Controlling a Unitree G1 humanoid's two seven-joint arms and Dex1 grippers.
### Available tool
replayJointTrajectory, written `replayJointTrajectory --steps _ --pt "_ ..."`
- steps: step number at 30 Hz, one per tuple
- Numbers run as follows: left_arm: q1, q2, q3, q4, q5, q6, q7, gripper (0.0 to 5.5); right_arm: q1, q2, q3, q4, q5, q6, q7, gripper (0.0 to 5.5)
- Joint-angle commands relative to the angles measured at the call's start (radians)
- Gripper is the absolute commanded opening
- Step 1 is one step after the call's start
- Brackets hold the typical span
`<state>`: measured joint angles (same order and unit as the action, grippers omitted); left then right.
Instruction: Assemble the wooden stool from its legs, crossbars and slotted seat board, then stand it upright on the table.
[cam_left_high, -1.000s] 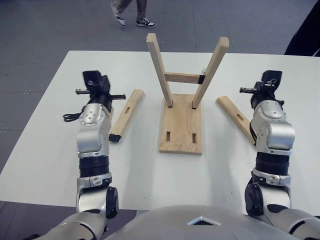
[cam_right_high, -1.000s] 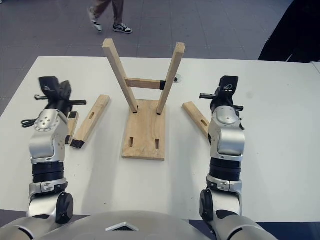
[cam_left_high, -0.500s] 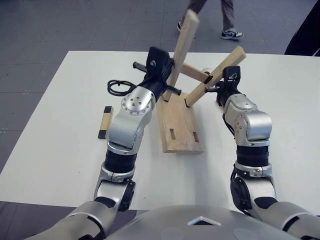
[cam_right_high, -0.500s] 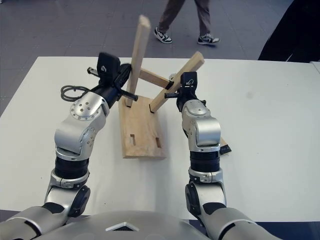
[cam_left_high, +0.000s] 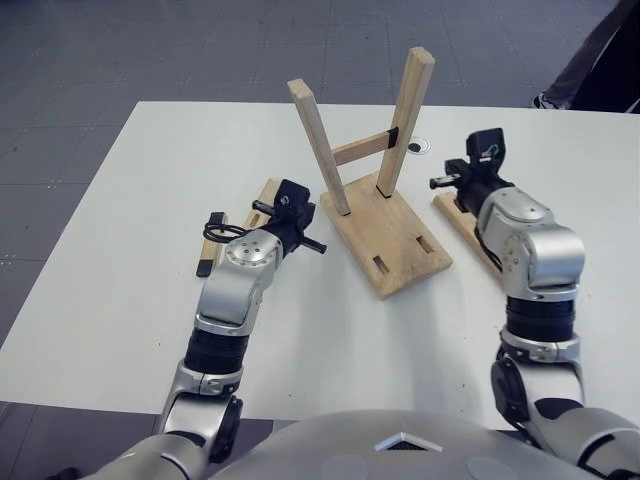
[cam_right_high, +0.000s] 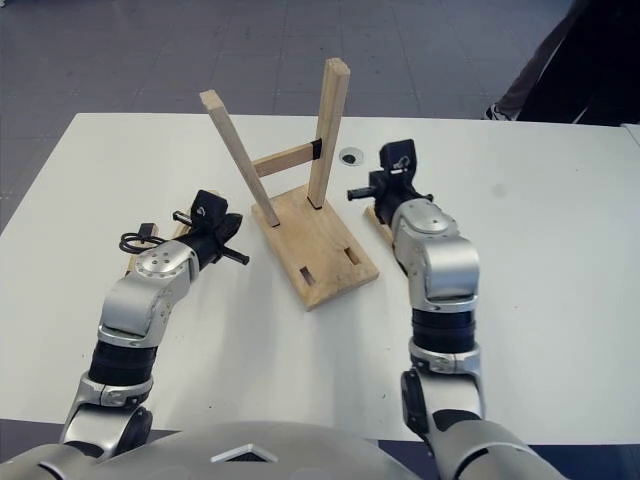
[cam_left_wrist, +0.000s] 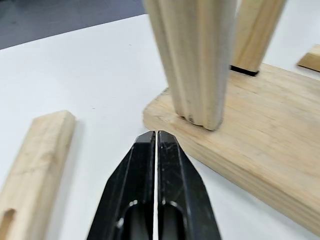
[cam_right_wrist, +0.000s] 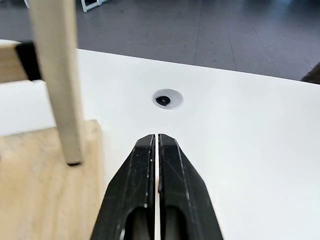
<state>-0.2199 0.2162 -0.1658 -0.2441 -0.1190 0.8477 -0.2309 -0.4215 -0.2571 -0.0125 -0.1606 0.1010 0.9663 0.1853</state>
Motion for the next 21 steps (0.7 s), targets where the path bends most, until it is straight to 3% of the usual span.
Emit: replayJointTrajectory --steps 1,4,7,14,21 --pt "-0.015 -0.051 -0.042 0.027 -0.008 0.034 0.003 0.10 0.041 -0.106 0.121 0.142 0.031 -0.017 0.209 0.11" --pt "-0.048 -0.068 -0.059 0.076 0.004 0.026 0.008 0.10 0.049 -0.173 0.217 0.205 0.040 -0.076 0.375 0.11" --pt "-0.058 -0.062 -0.065 0.104 0.013 0.031 0.005 0.10 0.042 -0.194 0.244 0.260 0.025 -0.126 0.424 0.11" --pt "-0.050 -0.002 -0.073 0.213 0.051 0.011 -0.017 0.10 0.054 -0.150 0.231 0.207 0.071 -0.085 0.443 0.11" --pt "-0.140 -0.005 -0.006 0.310 0.046 -0.084 -0.021 0.10 0.030 -0.113 0.198 0.141 0.085 -0.003 0.391 0.11"
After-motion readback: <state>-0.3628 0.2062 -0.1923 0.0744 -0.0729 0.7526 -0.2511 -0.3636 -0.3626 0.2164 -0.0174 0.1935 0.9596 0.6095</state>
